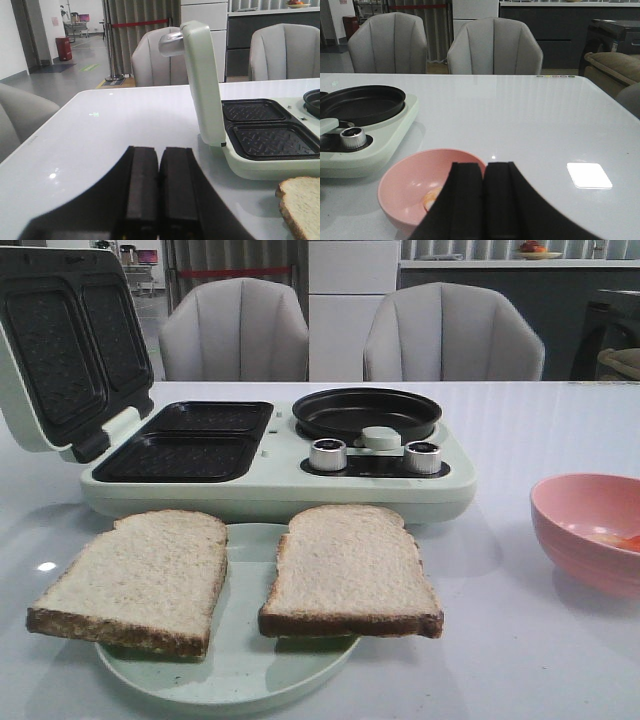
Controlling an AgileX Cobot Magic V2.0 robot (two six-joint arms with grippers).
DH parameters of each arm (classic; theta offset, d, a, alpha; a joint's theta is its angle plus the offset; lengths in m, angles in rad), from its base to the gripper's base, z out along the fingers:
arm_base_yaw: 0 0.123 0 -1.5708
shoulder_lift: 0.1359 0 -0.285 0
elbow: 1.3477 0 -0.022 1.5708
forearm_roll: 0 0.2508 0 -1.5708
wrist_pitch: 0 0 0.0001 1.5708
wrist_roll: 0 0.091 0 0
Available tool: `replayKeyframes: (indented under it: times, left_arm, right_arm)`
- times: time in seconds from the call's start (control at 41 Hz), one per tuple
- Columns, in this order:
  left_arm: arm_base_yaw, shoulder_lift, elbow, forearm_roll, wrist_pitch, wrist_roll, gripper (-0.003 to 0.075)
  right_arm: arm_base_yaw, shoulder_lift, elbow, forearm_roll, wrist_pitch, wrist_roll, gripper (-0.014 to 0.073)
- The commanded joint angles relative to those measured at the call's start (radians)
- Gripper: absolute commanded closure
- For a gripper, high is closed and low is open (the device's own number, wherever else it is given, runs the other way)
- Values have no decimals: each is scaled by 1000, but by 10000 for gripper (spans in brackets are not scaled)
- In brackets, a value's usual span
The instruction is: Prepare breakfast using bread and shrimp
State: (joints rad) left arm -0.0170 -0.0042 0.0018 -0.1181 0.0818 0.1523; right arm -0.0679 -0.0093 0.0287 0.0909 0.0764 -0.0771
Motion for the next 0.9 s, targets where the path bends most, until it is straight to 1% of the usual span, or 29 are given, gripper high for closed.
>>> replayKeyframes:
  times: [0.0, 0.878]
  left_arm:
    - [-6, -19, 6, -6, -97, -1, 621]
    - [-6, -19, 6, -6, -97, -1, 621]
  right_arm:
    - [0, -23, -18, 0, -90, -9, 573]
    - [0, -23, -18, 0, -104, -9, 573]
